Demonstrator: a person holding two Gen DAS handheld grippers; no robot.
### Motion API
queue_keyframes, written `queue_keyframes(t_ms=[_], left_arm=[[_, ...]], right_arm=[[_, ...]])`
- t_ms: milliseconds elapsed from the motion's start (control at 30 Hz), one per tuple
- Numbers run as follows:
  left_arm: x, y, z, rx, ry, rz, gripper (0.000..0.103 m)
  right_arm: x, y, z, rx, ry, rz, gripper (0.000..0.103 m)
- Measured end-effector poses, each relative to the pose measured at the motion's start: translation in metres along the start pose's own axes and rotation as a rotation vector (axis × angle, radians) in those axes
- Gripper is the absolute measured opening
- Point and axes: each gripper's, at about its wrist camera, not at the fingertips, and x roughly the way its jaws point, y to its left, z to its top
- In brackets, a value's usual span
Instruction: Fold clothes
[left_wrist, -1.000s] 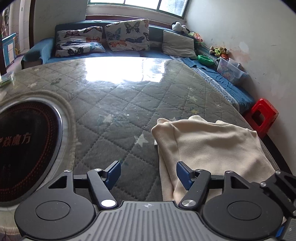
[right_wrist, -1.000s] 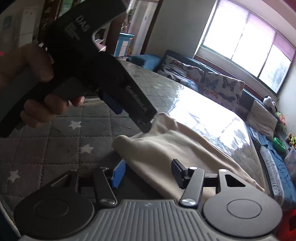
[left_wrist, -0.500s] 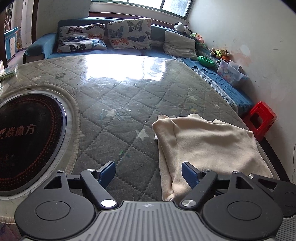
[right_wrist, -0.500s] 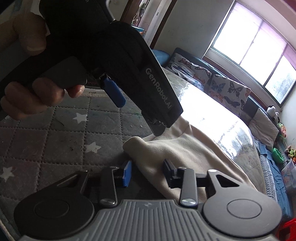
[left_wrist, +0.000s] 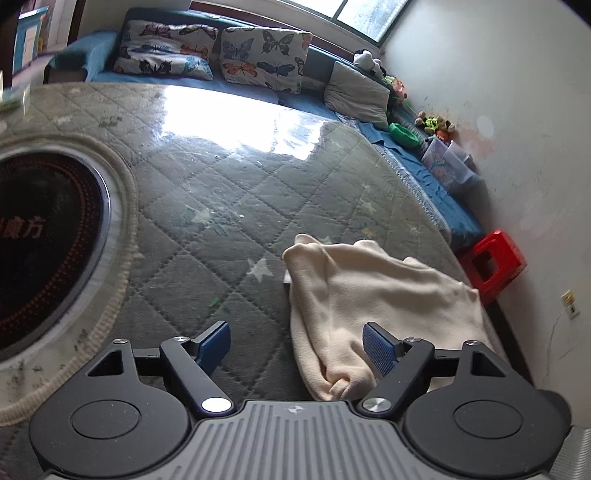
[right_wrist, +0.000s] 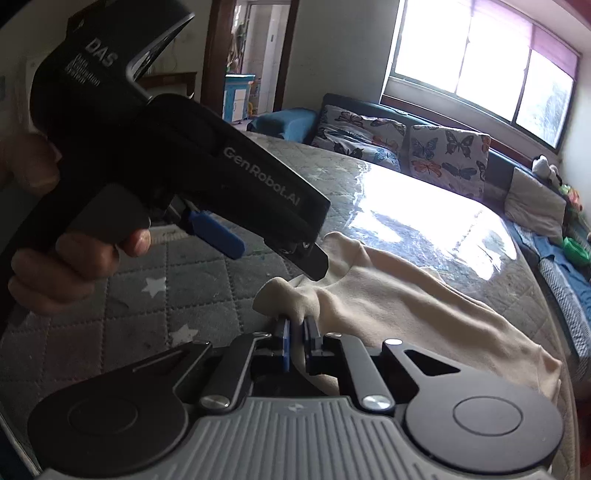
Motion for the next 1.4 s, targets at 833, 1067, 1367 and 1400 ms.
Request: queue_keyframes(t_ms=[833, 1067, 1367, 1400], left_arm=[[0.017, -0.003, 0.003, -0.111, 0.015, 0.02, 0.076], [0.015, -0.011, -0.009, -0.037, 0.004, 0.048, 0.076], [0.002, -0.029, -0.026, 0.107, -0.035, 0.082, 0.077], [0.001, -0.032, -0.028, 0.123, -0.037, 0.084, 0.077]], right_arm=[[0.003, -0.016, -0.006, 0.098, -0.002, 0.06, 0.009], [-0.005, -0.017, -0.011, 0.128, -0.006, 0.058, 0.015], [-0.029, -0.047, -0.031, 0.275, 0.005, -0.068, 0.043], [-0.031, -0.05, -0.033, 0.289, 0.005, -0.084, 0.044]])
